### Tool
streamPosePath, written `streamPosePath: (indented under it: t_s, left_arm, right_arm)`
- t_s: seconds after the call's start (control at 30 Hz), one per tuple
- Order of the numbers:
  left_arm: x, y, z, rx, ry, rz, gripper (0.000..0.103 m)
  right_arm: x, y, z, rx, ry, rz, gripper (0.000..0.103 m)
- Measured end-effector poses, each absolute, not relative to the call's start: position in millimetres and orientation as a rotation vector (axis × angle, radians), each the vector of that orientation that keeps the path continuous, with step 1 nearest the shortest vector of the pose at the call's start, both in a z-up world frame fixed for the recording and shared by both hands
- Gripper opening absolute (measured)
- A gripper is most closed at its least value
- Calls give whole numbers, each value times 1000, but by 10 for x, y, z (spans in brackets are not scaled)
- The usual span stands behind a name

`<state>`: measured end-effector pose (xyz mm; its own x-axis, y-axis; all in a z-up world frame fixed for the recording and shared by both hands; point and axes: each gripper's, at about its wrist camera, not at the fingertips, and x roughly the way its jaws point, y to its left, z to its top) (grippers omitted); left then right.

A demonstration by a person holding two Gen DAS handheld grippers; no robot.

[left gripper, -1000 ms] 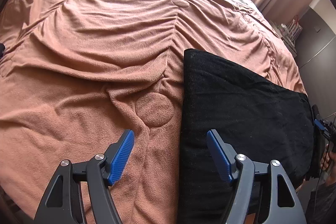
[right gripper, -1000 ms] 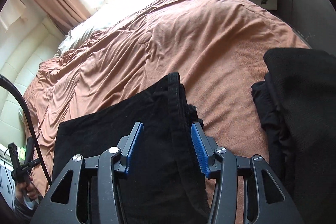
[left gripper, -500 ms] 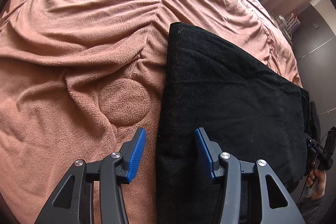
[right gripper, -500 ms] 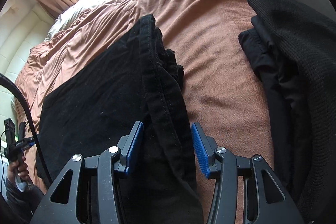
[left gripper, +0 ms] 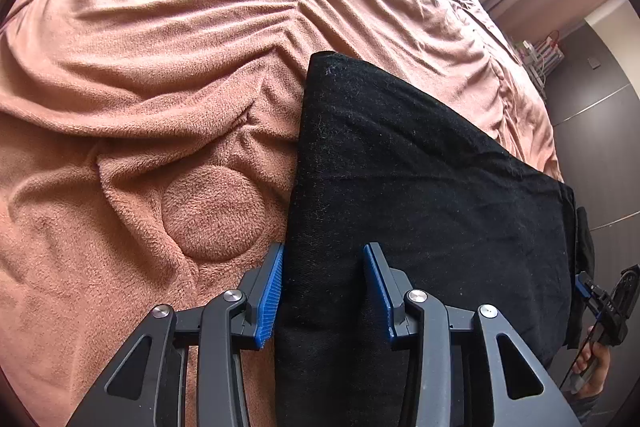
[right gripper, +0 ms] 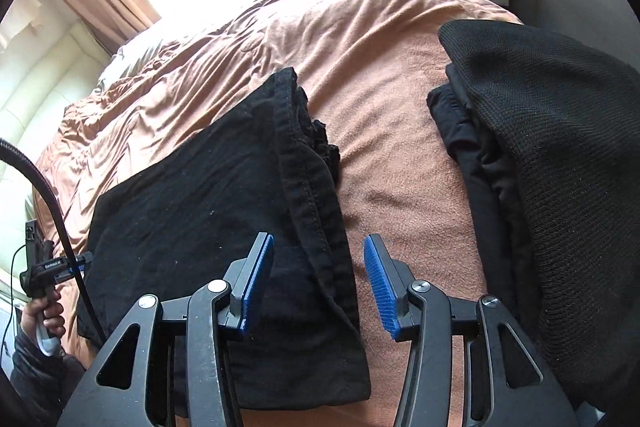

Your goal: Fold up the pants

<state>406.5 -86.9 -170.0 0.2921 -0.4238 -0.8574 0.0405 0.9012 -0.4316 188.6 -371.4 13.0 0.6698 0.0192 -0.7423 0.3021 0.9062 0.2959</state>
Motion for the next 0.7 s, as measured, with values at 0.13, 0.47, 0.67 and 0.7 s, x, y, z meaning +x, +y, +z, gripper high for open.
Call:
streamPosePath:
  t_s: [0.13, 0.47, 0.67, 0.7]
  left_arm:
    - [4113, -893, -1770, -360, 1258, -312, 42]
    - [4120, -968, -1602, -319, 1232, -344, 17]
    - [4142, -938, -1583, -342, 1230, -355, 18]
    - [4155, -949, -1638, -336, 1246, -346, 19]
  right_arm:
    - [1929, -3749, 19, 448, 851, -138, 46]
    - [2128, -3943, -218, 548, 876, -100, 46]
    - [2103, -3944, -153, 513, 878, -104, 46]
    - [2135, -3920, -169, 514, 879, -104, 46]
